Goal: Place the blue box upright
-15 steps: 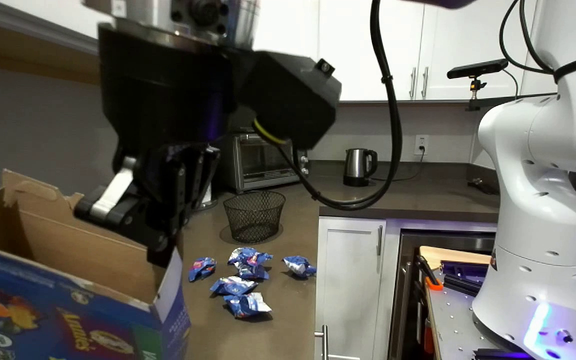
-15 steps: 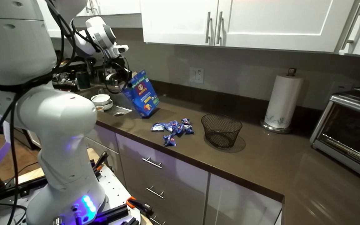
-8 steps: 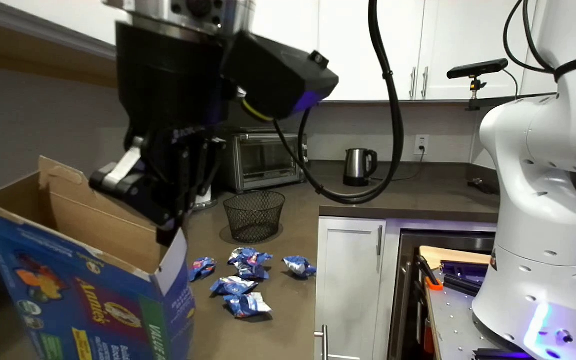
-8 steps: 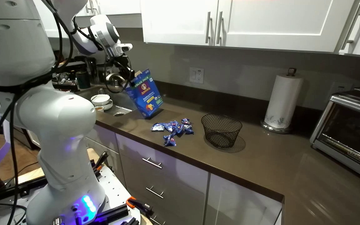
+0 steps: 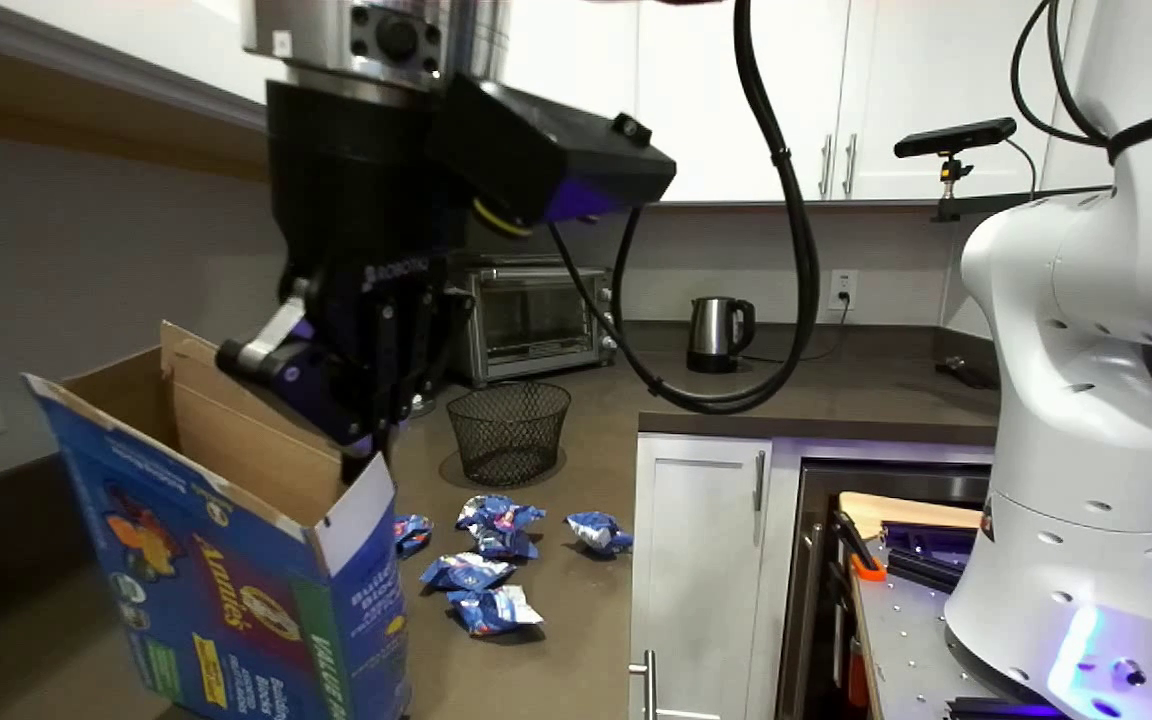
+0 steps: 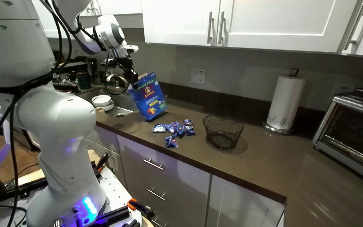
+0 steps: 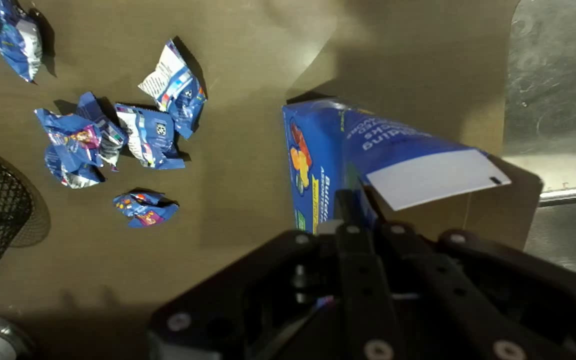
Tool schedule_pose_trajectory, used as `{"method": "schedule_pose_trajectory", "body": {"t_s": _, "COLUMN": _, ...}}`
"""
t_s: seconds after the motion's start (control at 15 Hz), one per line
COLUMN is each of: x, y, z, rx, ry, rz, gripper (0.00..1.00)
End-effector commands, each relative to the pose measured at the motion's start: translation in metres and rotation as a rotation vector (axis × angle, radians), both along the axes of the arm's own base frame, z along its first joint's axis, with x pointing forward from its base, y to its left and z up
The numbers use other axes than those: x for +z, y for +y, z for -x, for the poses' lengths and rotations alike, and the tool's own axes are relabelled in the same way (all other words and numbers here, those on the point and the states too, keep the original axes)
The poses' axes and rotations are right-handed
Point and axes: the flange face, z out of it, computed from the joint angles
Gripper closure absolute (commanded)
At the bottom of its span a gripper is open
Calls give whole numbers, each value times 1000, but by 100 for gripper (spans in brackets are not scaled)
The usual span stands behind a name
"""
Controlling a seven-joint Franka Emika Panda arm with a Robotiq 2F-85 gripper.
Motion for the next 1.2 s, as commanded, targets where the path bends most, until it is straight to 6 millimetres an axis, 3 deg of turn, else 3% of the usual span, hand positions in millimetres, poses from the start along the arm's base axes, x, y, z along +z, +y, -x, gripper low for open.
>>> {"method": "schedule_pose_trajectory", "body": {"t_s": 0.0, "x": -5, "y": -12, "z": 0, "rx": -14, "ry": 25, "rz": -39, "gripper": 100}}
{"method": "schedule_pose_trajectory", "body": {"t_s": 0.33, "x": -5, "y": -20, "z": -8, "rx": -40, "ry": 36, "rz": -60, "gripper": 99}}
{"method": "schedule_pose_trajectory", "body": {"t_s": 0.4, "x": -5, "y": -21, "z": -9, "rx": -44, "ry": 35, "rz": -60, "gripper": 73}}
{"method": "schedule_pose_trajectory", "body": {"t_s": 0.47, "x": -5, "y": -22, "z": -10, "rx": -47, "ry": 35, "rz": -59, "gripper": 72}}
{"method": "schedule_pose_trajectory", "body": {"t_s": 0.67, "x": -10, "y": -28, "z": -12, "rx": -55, "ry": 43, "rz": -49, "gripper": 55}}
{"method": "schedule_pose_trajectory", "body": {"t_s": 1.13, "x": -5, "y": -28, "z": -11, "rx": -55, "ry": 31, "rz": -37, "gripper": 10}}
